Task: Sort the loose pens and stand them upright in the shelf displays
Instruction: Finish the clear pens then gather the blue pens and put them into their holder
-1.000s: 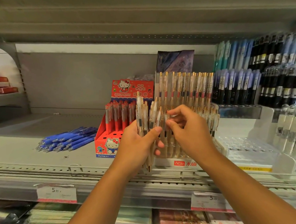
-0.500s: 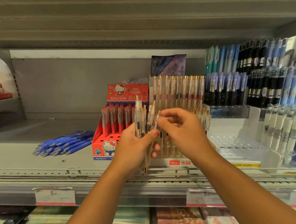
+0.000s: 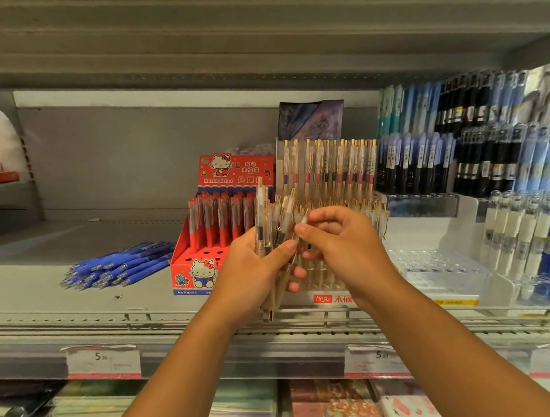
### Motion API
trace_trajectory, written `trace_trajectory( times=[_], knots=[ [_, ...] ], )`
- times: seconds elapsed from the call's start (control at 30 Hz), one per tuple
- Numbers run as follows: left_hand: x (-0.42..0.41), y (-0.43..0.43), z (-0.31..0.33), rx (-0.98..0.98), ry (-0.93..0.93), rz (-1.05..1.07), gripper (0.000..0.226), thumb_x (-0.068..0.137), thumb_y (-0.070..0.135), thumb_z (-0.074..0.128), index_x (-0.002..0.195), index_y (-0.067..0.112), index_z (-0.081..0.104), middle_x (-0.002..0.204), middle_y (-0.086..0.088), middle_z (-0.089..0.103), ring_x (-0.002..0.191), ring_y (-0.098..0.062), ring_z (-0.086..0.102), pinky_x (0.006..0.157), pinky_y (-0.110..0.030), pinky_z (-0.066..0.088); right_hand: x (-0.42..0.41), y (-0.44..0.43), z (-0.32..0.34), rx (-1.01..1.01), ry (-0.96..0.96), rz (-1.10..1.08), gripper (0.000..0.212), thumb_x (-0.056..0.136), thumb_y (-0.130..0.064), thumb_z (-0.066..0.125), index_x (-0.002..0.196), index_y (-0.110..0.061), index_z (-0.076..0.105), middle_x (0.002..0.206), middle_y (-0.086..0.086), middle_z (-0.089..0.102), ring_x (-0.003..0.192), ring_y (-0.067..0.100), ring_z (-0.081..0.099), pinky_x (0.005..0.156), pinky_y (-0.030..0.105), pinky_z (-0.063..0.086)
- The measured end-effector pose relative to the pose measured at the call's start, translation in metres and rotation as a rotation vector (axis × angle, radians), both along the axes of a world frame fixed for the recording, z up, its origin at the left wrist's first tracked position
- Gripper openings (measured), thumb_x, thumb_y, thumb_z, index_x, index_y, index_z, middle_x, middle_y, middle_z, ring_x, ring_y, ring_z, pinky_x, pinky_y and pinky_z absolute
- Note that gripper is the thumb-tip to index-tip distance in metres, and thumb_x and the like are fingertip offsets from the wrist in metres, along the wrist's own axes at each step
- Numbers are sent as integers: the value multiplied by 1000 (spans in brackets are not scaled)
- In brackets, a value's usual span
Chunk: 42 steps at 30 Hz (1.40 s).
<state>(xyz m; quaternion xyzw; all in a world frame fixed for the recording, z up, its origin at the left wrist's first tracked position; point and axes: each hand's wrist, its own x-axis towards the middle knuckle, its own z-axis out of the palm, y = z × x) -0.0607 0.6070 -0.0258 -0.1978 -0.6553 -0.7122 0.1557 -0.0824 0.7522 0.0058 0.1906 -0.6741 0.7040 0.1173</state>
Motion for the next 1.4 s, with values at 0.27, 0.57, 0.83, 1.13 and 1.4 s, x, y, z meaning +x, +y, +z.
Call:
trace_trajectory(
  times=[0.27,0.57,0.83,1.13,1.4],
  knots=[
    [0,1,1,40,41,154,12,97,11,59,106,12,66,91,-5,76,77,-24,74,58,-33,59,1,11,12,-107,110,-24,22,86,-8,73,103,-11,59,90,8,72,74,17,75,58,25,58],
    [-1,1,0,115,11,117,19,97,13,58,116,17,55,96,-7,75,70,-26,71,57,-35,59,-12,23,19,-57,356,-247,25,80,-13,79,99,-16,65,88,2,68,76,12,71,54,26,58],
    [-2,0,-1,65,21,137,20,99,11,55,117,19,52,96,-7,74,63,-24,64,55,-35,57,-27,22,11,5,450,-355,23,80,-16,80,95,-14,62,84,-1,66,77,14,68,56,28,59],
    [-4,-1,0,74,3,141,20,95,14,62,113,22,57,98,-3,74,70,-26,71,54,-33,56,-38,9,-7,232,509,-381,14,82,-23,78,90,-19,67,78,-8,66,70,7,66,56,24,58],
    [-3,-1,1,88,-6,94,22,97,14,59,118,19,56,97,-6,75,78,-28,73,60,-36,60,-37,7,-18,295,479,-364,11,85,-22,74,94,-22,67,80,-15,65,75,2,65,59,22,57]
  ],
)
